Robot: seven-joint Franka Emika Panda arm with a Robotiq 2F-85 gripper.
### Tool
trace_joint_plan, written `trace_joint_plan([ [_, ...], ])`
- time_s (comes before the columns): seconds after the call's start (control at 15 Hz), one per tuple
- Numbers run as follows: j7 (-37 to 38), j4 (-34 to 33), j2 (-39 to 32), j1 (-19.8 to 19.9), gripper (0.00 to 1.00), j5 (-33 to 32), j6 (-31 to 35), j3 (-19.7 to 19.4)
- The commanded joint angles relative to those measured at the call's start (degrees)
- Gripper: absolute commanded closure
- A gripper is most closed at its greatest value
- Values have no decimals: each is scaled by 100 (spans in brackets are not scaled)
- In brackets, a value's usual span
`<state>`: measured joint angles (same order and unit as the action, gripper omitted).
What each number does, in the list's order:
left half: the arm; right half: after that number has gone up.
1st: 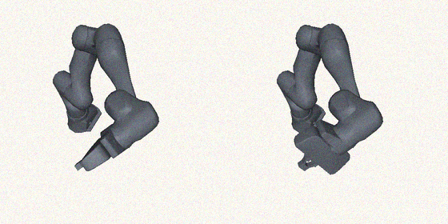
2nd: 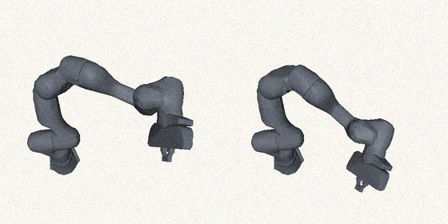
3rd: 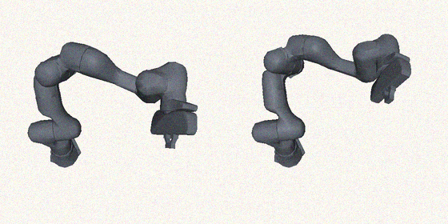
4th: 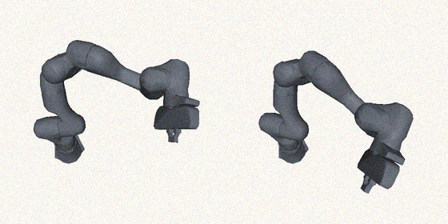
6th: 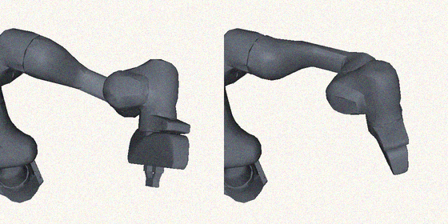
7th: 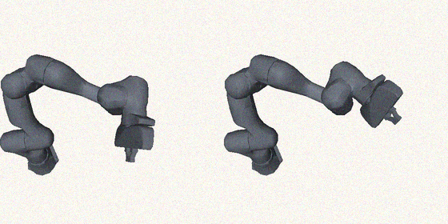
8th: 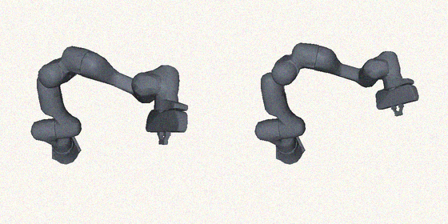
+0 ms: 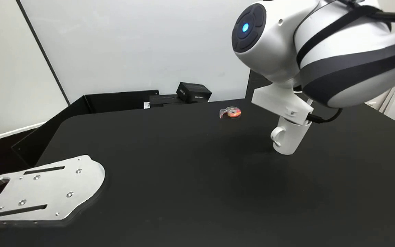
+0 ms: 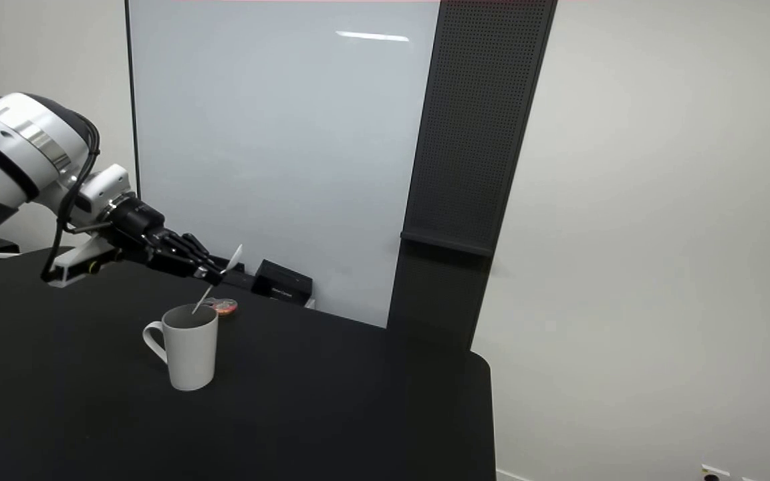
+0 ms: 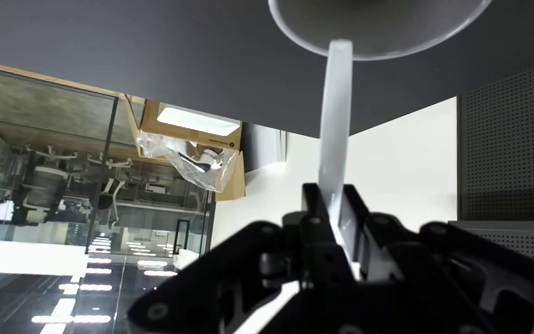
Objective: Put the spoon in the cup
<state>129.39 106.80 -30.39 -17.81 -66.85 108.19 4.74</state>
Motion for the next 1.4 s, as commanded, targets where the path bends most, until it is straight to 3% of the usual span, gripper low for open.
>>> trace_joint_plan([
  [0.0, 383, -105, -164, 135, 97, -145, 178, 43],
  [0.6, 453, -81, -393, 147, 97, -176, 393, 28],
  [0.67, 460, -75, -383, 143, 77, -180, 394, 27],
  [0.73, 470, -70, -368, 141, 78, -182, 392, 26],
  [0.87, 474, -67, -349, 145, 53, -163, 387, 31],
  [1.0, 493, -57, -330, 142, 45, -158, 386, 36],
  [1.33, 435, -95, -181, 114, 11, -32, 357, 129],
])
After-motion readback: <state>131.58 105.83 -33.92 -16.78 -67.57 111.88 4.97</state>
